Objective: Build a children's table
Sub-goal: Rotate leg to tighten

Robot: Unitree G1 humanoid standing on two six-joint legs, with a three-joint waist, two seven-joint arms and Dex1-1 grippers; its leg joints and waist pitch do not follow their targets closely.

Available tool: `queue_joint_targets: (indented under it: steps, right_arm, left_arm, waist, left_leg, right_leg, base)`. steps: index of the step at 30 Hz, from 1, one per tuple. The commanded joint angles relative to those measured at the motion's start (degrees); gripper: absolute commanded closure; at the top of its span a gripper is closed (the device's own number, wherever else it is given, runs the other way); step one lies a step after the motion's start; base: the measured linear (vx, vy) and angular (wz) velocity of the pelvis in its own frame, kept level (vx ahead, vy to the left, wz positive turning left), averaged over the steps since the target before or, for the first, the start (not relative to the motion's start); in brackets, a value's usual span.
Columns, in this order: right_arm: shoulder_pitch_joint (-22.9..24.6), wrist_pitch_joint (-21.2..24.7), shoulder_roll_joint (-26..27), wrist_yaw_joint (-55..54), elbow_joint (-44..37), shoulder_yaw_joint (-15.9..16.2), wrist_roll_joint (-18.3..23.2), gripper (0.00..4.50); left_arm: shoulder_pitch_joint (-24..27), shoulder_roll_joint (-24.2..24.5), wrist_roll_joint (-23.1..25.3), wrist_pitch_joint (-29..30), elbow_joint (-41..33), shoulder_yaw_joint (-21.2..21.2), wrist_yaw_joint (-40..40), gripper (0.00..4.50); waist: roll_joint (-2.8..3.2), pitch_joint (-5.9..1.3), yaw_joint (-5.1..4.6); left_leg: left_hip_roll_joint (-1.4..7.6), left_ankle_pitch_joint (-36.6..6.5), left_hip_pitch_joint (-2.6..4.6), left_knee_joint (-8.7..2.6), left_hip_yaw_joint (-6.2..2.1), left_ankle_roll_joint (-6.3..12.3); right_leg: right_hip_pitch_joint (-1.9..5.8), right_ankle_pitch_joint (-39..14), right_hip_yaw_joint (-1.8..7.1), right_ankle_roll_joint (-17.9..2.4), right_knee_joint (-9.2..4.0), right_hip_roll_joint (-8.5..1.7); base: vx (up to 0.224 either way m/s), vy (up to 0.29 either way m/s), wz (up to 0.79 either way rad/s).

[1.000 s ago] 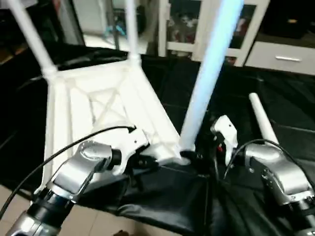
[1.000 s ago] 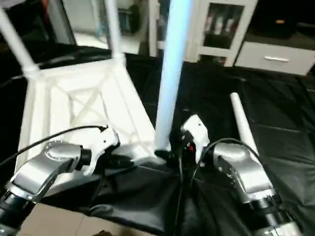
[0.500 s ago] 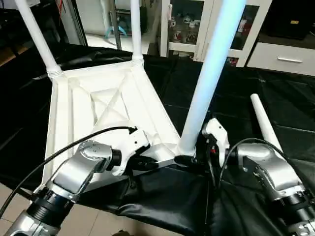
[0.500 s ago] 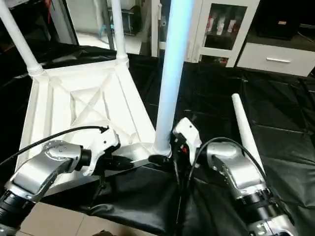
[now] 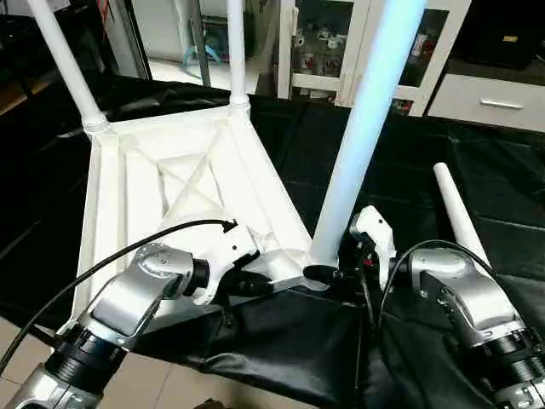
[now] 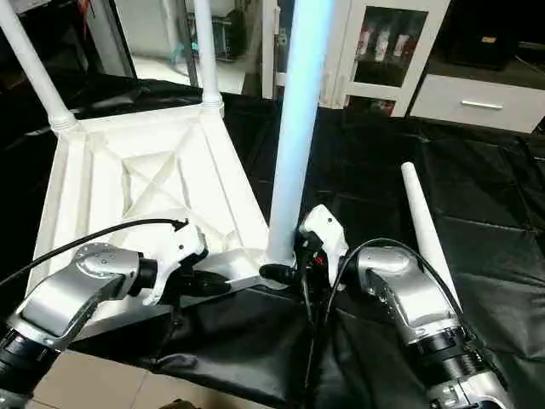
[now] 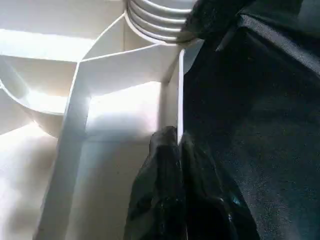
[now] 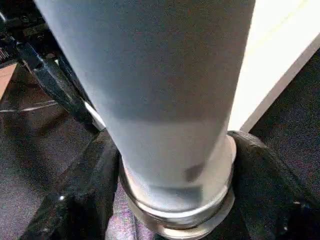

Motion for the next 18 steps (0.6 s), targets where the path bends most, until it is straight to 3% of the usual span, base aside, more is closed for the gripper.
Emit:
queue_joint_targets:
  steps: [1, 9, 12, 13, 14, 16, 18]
  right_arm:
    - [-0.3, -0.2, 0.3, 0.6, 0.1, -0.3, -0.2, 1.6]
    - [-0.3, -1.6, 1.7, -1.6, 2.5, -1.1, -1.1, 1.76]
    - [-1.9, -2.7, 5.5, -10.2, 7.9, -3.2, -3.2, 1.77]
    - [-2.0, -2.7, 5.7, -10.6, 8.1, -3.3, -3.3, 1.78]
    - [-2.5, -2.9, 7.3, -13.5, 9.7, -4.1, -3.4, 1.78]
    - [-3.3, -3.2, 9.8, -18.8, 12.2, -5.4, -4.0, 1.78]
    - [-3.7, -3.3, 10.6, -20.7, 13.1, -5.8, -4.3, 1.78]
  left_arm:
    - [0.0, -0.1, -1.0, 0.8, -1.2, -1.9, -2.1, 4.5]
    - [0.3, -0.4, -1.0, 0.8, -1.1, -1.9, -1.6, 4.5]
    - [-0.6, -3.9, -0.1, -0.1, 2.0, -0.3, 3.0, 4.5]
    - [-0.7, -4.1, 0.0, -0.2, 2.1, -0.2, 3.3, 4.5]
    - [-1.4, -5.8, 0.6, -0.3, 4.0, 0.7, 6.1, 4.5]
    - [-2.7, -8.4, 1.5, -0.3, 7.0, 1.8, 10.2, 4.5]
    - [-3.2, -9.3, 1.8, -0.2, 8.0, 2.1, 11.5, 4.5]
  waist:
    - [-0.01, -3.62, -0.01]
    - [-0.15, -3.58, -0.08]
    - [-0.13, -3.15, -0.53]
    - [-0.13, -2.91, -0.92]
    - [-0.11, -2.64, -1.31]
    - [-0.12, -2.58, -1.87]
    - [-0.19, -2.76, -2.23]
  left_leg:
    - [3.82, -6.8, 0.26, -3.97, -1.53, 3.76]
    - [3.75, -7.0, 0.18, -3.95, -1.51, 3.73]
    - [3.62, -10.0, 0.3, -4.14, -1.5, 2.45]
    - [3.6, -12.4, 0.44, -4.37, -1.73, 1.5]
    - [3.54, -15.3, 0.99, -4.41, -1.75, 0.74]
    - [3.39, -18.5, 1.38, -4.42, -2.0, 0.22]
    - [3.18, -18.6, 1.22, -4.35, -2.17, -0.08]
  right_leg:
    - [3.54, -11.5, 4.36, -9.9, -3.85, -4.46]
    - [3.57, -12.8, 4.32, -9.6, -3.98, -4.54]
    - [3.33, -18.1, 4.14, -8.5, -4.78, -4.56]
    - [3.42, -22.1, 3.91, -7.3, -5.27, -4.57]
    - [3.05, -25.7, 3.84, -6.2, -5.87, -4.55]
    - [3.0, -29.3, 3.59, -4.8, -6.34, -4.58]
    - [3.12, -30.5, 3.37, -3.6, -6.61, -4.69]
  base:
    - [0.0, 0.0, 0.0]
    - [0.0, 0.0, 0.0]
    - [0.0, 0.0, 0.0]
    - [0.0, 0.0, 0.0]
    - [0.0, 0.0, 0.0]
    - [0.0, 0.0, 0.0]
    - [0.0, 0.0, 0.0]
